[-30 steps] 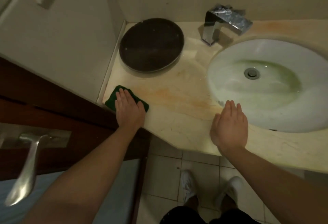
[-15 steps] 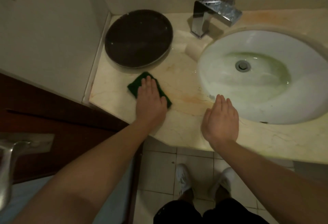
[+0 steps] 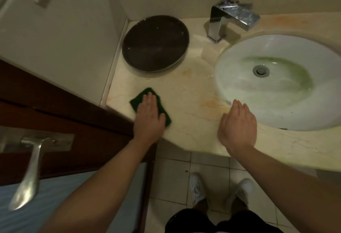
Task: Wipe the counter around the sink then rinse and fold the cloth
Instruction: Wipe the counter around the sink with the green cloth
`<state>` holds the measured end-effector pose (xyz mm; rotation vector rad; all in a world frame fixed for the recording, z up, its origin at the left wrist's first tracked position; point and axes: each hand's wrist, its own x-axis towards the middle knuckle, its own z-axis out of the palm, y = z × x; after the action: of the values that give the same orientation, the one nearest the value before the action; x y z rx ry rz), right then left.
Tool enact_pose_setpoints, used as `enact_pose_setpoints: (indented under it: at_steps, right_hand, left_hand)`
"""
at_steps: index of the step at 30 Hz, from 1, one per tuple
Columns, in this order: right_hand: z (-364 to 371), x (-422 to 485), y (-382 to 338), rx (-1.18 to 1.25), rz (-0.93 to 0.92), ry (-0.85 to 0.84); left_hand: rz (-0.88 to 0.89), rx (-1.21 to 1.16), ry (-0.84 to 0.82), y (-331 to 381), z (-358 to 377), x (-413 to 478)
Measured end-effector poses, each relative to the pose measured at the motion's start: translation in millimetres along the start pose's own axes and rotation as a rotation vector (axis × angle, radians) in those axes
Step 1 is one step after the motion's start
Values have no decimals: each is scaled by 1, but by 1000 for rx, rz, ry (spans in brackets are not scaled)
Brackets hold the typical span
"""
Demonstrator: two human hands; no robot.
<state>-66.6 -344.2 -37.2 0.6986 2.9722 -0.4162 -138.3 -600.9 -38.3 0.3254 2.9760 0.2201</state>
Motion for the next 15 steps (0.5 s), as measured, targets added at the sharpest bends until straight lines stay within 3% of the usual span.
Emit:
enact_pose_setpoints:
  at_steps: [6, 15]
  right_hand:
    - [0, 0, 0, -14, -5, -10]
    - [5, 2, 3, -7, -4, 5]
  left_hand:
    - [-320, -23, 82, -36, -13, 44]
    - [-408, -30, 119, -37, -12, 88]
